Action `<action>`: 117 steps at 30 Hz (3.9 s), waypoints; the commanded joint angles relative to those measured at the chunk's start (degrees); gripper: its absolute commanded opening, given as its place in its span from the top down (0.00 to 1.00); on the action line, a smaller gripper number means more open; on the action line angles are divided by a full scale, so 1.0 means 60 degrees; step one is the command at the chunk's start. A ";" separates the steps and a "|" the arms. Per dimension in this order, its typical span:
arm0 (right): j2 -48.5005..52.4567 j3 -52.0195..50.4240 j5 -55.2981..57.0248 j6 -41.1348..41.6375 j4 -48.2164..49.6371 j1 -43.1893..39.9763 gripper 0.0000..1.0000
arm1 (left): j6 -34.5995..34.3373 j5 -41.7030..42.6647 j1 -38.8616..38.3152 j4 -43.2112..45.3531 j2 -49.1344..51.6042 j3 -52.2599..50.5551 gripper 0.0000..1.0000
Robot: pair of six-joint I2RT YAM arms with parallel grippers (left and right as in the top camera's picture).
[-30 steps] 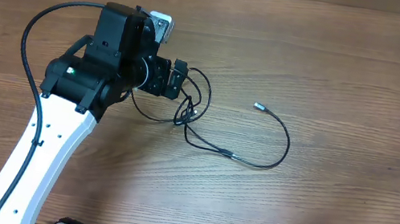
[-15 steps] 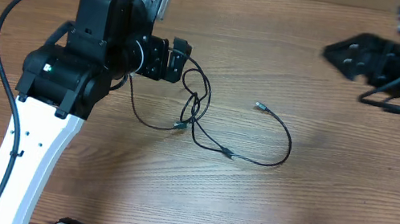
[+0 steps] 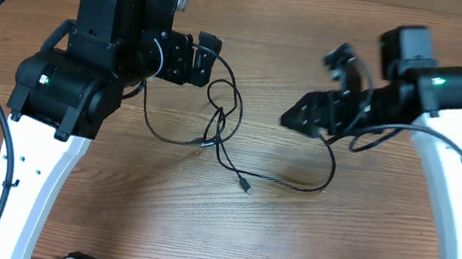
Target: Untangle cables
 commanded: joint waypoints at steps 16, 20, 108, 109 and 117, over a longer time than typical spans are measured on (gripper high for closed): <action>-0.0007 -0.2586 -0.0080 0.2714 0.5136 0.1909 0.30 | -0.2244 -0.1355 0.0040 0.0455 -0.0175 0.0914 0.02; -0.0007 -0.2954 -0.0073 0.3574 0.5708 0.1916 0.31 | -0.2361 -0.1308 0.0040 0.0455 -0.0175 0.0991 0.03; 0.2011 -0.3512 0.4513 0.9730 0.9333 0.5344 0.96 | -0.2776 -0.1453 0.0106 -0.0277 -0.0168 0.2561 0.06; 0.2033 -0.3512 0.4608 0.9719 0.9296 0.5344 0.96 | -0.2776 -0.1512 0.0106 -0.0291 -0.0168 0.2561 0.06; 0.1734 -0.3504 0.5107 0.7854 0.8859 0.4539 0.96 | -0.2779 -0.1800 0.0390 -0.0783 -0.0171 0.2561 0.04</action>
